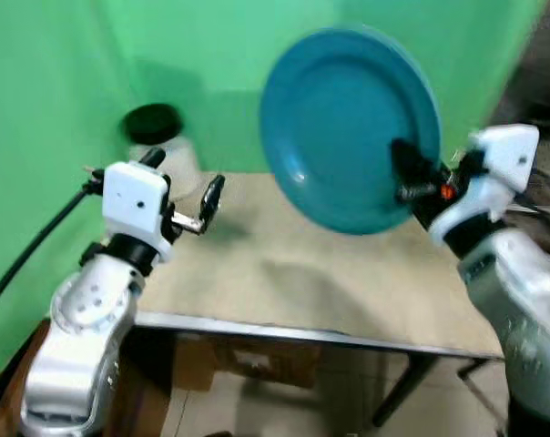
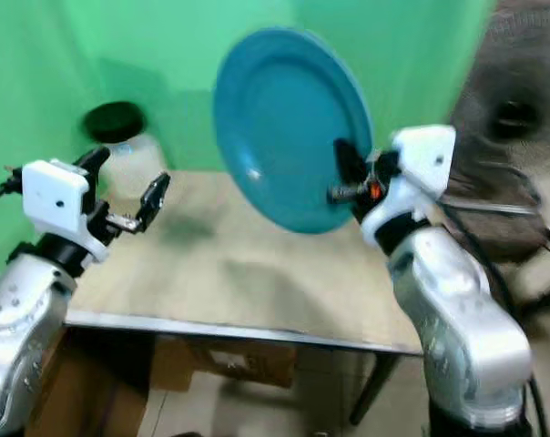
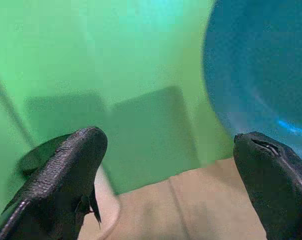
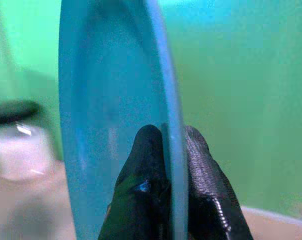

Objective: Setting the table

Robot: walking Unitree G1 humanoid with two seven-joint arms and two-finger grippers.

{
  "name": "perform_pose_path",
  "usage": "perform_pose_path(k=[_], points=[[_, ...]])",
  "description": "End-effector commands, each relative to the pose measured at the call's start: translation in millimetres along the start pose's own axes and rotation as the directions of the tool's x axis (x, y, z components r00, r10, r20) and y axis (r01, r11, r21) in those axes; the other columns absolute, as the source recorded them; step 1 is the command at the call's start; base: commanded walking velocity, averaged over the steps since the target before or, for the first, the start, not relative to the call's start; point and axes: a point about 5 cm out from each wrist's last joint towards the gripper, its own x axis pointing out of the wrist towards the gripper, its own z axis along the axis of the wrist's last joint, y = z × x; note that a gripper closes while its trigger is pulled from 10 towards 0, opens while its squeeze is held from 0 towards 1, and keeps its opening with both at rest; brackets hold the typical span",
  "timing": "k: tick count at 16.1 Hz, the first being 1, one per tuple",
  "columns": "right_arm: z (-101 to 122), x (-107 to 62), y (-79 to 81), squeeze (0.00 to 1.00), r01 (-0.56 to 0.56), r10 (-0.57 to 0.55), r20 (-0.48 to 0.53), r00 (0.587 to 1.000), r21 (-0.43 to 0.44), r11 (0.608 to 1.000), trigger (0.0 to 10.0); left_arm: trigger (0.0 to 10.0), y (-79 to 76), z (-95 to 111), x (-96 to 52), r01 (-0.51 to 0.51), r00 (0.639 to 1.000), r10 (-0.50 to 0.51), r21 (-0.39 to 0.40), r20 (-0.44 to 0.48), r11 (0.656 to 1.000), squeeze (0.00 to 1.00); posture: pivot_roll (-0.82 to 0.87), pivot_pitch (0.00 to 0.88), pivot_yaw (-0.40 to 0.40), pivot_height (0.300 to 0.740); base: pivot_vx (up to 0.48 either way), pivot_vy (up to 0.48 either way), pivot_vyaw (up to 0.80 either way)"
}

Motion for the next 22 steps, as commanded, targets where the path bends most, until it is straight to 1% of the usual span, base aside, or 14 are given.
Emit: perform_pose_path(k=[1, 3, 4, 5, 7, 8, 10, 11, 12, 13, 16, 17, 20, 22], points=[[6.8, -2.9, 5.9, 0.0, 0.015, -0.014, 0.055, 0.998, -0.032, 0.999, 10.0, 10.0, -3.6, -1.1, -0.6, -0.008, 1.0, 0.008, 0.015, -0.014, 1.0, 0.16, -0.08, 0.002, 0.109, 0.74, 0.0, 0.0, -0.8], [1.5, -11.9, 5.7, 0.0, 0.113, -0.108, 0.088, 0.99, -0.054, 0.992, 10.0, 10.0, -7.3, -4.3, -2.9, -0.059, 0.998, 0.059, 0.005, -0.035, 0.998, 0.16, -0.08, 0.021, 0.108, 0.74, 0.0, 0.0, -0.8], [-8.4, -20.5, 11.5, 0.0, 0.063, -0.062, 0.07, 0.996, -0.025, 0.998, 10.0, 10.0, -7.2, -8.4, -3.3, -0.115, 0.992, 0.114, -0.012, -0.057, 0.993, 0.16, -0.08, 0.03, 0.105, 0.74, 0.0, 0.0, 0.0], [-11.0, -21.9, 13.1, 0.0, 0.048, -0.047, 0.067, 0.997, -0.023, 0.999, 10.0, 10.0, -7.5, -9.2, -3.3, -0.128, 0.99, 0.127, -0.023, -0.064, 0.991, 0.16, -0.08, 0.032, 0.104, 0.74, 0.0, 0.0, 0.0], [-13.8, -19.7, 16.8, 0.0, 0.076, -0.073, 0.072, 0.995, -0.033, 0.997, 10.0, 10.0, -9.7, -20.3, -6.6, -0.153, 0.981, 0.147, -0.042, -0.123, 0.987, 0.14, -0.08, 0.043, 0.09, 0.74, 0.0, 0.0, 0.0], [-12.3, -16.1, 19.2, 0.0, 0.077, -0.071, 0.093, 0.993, -0.062, 0.995, 10.0, 10.0, -8.9, -20.7, -10.0, -0.172, 0.978, 0.166, -0.037, -0.127, 0.984, 0.1, -0.07, 0.047, 0.067, 0.74, 0.0, 0.0, -0.8], [-11.3, -13.3, 18.8, 0.0, 0.085, -0.075, 0.114, 0.991, -0.083, 0.993, 10.0, 10.0, -7.1, -17.3, -12.4, -0.2, 0.973, 0.192, -0.051, -0.126, 0.979, 0.08, -0.05, 0.052, 0.042, 0.74, 0.0, 0.0, -0.8], [-9.9, -11.2, 18.4, 0.0, 0.082, -0.071, 0.123, 0.99, -0.084, 0.993, 10.0, 10.0, -6.4, -14.8, -14.2, -0.201, 0.973, 0.194, -0.055, -0.123, 0.978, 0.05, -0.04, 0.055, 0.032, 0.74, 0.0, 0.0, -0.8], [-8.1, -10.1, 18.0, 0.0, 0.083, -0.072, 0.134, 0.988, -0.083, 0.993, 10.0, 10.0, -6.3, -13.0, -15.7, -0.192, 0.975, 0.186, -0.041, -0.119, 0.981, 0.04, -0.04, 0.056, 0.027, 0.74, 0.0, 0.0, -0.8], [-3.9, -9.5, 18.1, 0.0, 0.072, -0.063, 0.154, 0.986, -0.052, 0.996, 10.0, 10.0, -5.5, -9.2, -19.0, -0.181, 0.978, 0.178, -0.014, -0.107, 0.983, 0.05, -0.04, 0.058, 0.02, 0.74, 0.0, 0.0, -0.8], [-3.6, -12.3, 17.4, 0.0, 0.077, -0.066, 0.176, 0.982, -0.055, 0.996, 10.0, 10.0, -6.7, -10.5, -18.8, -0.177, 0.978, 0.173, -0.025, -0.113, 0.984, 0.05, -0.04, 0.061, 0.022, 0.74, 0.0, 0.0, -0.8], [-5.5, -14.2, 17.5, 0.0, 0.078, -0.068, 0.173, 0.983, -0.052, 0.996, 10.0, 10.0, -9.1, -10.7, -17.8, -0.173, 0.979, 0.165, -0.054, -0.123, 0.984, 0.05, -0.05, 0.06, 0.026, 0.74, 0.0, 0.0, -0.8], [-9.3, -17.7, 15.6, 0.0, 0.121, -0.113, 0.153, 0.982, -0.04, 0.992, 10.0, 10.0, -12.8, -9.6, -14.1, -0.149, 0.983, 0.141, -0.052, -0.121, 0.988, 0.05, -0.06, 0.062, 0.043, 0.74, 0.0, 0.0, -0.8], [-18.4, -18.4, 13.2, 0.0, 0.134, -0.132, 0.081, 0.988, -0.027, 0.991, 10.0, 10.0, -12.5, -10.7, -11.1, -0.161, 0.98, 0.152, -0.064, -0.125, 0.985, 0.06, -0.06, 0.062, 0.05, 0.74, 0.0, 0.0, -0.8]])
